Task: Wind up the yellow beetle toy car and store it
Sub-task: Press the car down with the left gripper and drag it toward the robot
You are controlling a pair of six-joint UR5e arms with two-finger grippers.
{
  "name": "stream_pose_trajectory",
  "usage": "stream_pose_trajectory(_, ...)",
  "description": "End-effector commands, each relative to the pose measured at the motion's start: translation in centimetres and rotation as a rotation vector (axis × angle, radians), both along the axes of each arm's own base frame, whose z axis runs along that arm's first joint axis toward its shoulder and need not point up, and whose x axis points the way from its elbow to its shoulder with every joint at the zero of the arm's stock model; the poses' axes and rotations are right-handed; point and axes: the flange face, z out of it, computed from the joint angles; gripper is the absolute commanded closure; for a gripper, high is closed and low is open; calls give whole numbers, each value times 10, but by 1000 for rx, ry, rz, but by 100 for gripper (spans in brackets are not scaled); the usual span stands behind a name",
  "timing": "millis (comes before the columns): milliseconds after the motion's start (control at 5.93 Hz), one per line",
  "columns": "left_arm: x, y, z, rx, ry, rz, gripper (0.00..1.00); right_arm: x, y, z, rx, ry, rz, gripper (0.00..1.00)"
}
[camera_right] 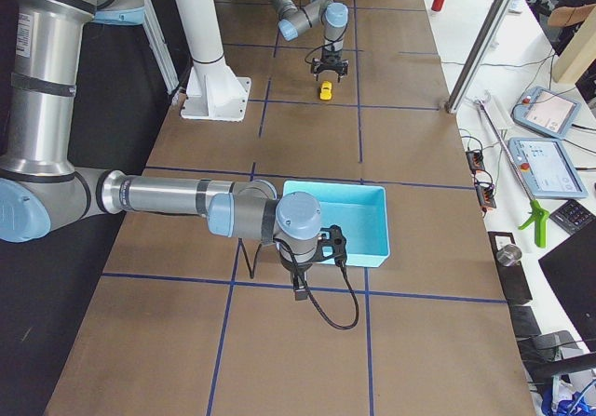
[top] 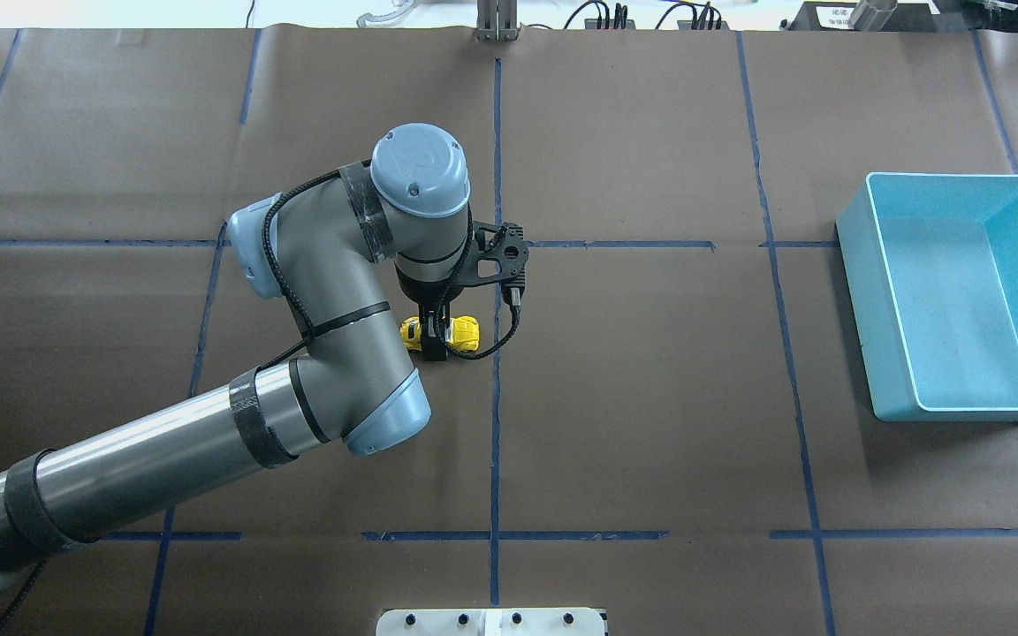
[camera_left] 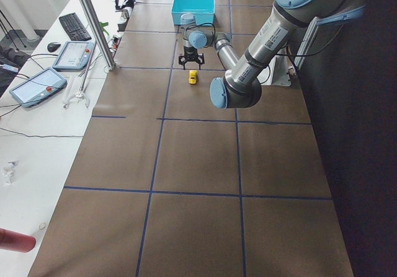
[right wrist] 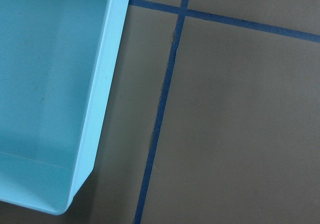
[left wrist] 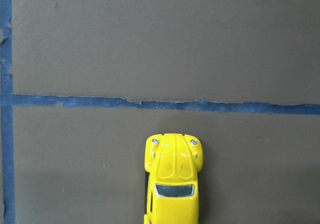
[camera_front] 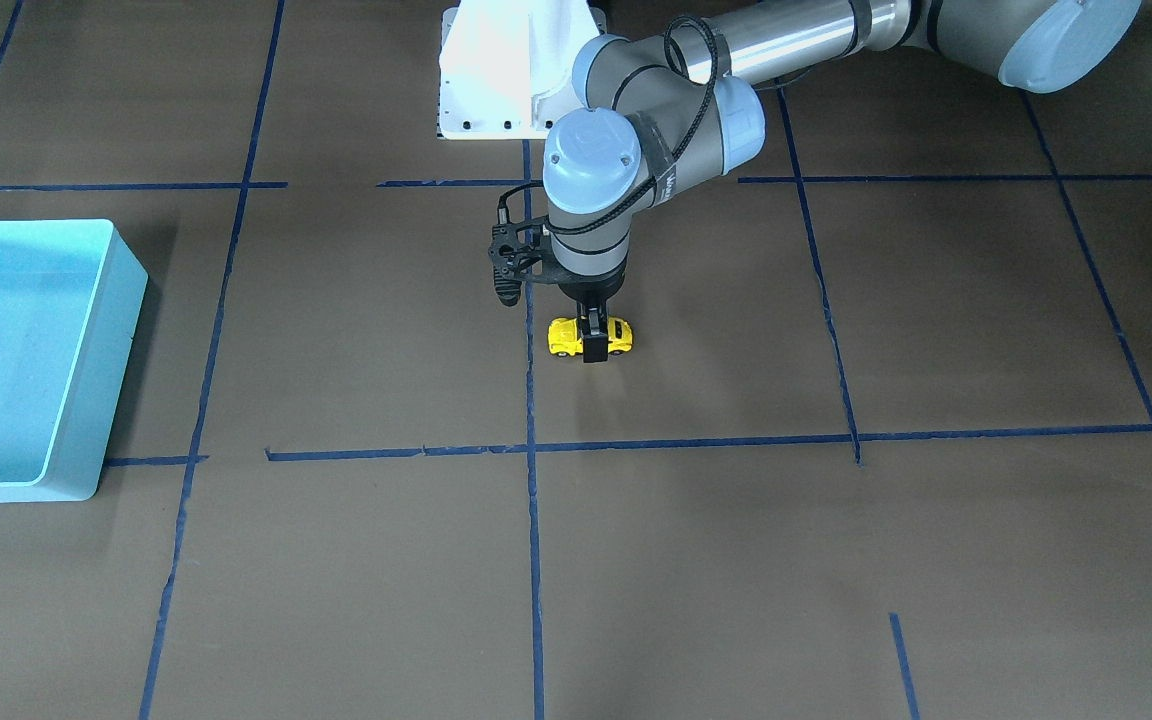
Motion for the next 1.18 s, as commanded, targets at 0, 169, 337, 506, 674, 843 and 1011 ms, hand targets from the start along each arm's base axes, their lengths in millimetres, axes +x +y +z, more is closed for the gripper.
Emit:
stream_pose_trajectory(0,7,-4,6,-9,0,-17,0,0,-1,-2,3,0,1,0)
stream_pose_trajectory(169,8,-7,5,12,-2,-47,0,0,0,-1,1,0,1,0)
stream_pose_trajectory(337,18,-9,10,7,11,-59,0,0,1,1,-2,-1,-1,0)
stream_pose_trajectory(506,28,-6,15,-1,2,-53,0,-1,0,1,-1,0,-2,0)
stream_pose_trajectory(674,40,-1,12,9,-7,-52,0,0,1,1,-2,-1,-1,0)
stream_pose_trajectory(843,44,4,12,11,-6,-43,0,-1,0,1,-1,0,-2,0)
stream_pose_trajectory(1011,49,10,10,12,-3,-34,0,0,0,1,-1,0,-1,0)
